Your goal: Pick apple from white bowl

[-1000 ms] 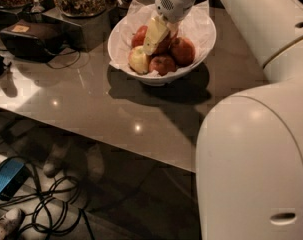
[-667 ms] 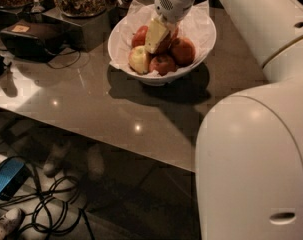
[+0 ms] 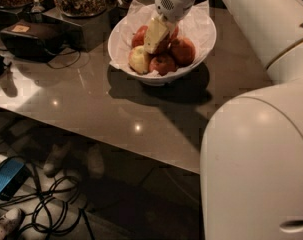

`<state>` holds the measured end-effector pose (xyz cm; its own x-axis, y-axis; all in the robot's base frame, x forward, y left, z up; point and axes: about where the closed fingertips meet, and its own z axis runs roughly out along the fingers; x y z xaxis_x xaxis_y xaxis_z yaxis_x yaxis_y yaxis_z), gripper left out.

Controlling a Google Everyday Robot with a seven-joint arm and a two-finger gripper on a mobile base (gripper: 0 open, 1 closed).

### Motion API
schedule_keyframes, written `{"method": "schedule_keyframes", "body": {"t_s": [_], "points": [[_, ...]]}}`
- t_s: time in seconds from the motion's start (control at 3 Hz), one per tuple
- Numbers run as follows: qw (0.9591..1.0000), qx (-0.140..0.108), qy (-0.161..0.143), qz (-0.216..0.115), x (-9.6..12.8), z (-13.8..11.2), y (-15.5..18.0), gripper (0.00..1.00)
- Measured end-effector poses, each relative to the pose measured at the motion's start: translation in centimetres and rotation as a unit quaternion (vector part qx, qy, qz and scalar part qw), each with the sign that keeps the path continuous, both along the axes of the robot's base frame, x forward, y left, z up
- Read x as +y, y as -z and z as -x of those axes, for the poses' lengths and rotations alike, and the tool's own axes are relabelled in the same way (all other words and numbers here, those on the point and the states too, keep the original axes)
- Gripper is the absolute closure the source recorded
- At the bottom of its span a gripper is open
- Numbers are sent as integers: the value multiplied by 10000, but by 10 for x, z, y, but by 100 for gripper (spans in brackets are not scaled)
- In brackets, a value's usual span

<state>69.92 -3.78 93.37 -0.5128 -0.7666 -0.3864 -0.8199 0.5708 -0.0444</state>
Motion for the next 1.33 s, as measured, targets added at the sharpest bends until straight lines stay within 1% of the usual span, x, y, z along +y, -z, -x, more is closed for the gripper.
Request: {"method": "schedule_keyframes", "body": {"t_s": [0.33,0.67,1.0,1.33], "points": [[9993,-275,-240,-106,-1,21,-29,100],[9966,-511,-602,-243,1,54,-67,100],[9897,-700,-1203,-341,12,94,-98,100],[9889,-765,-1223,-359,15,92,-101,100]]}}
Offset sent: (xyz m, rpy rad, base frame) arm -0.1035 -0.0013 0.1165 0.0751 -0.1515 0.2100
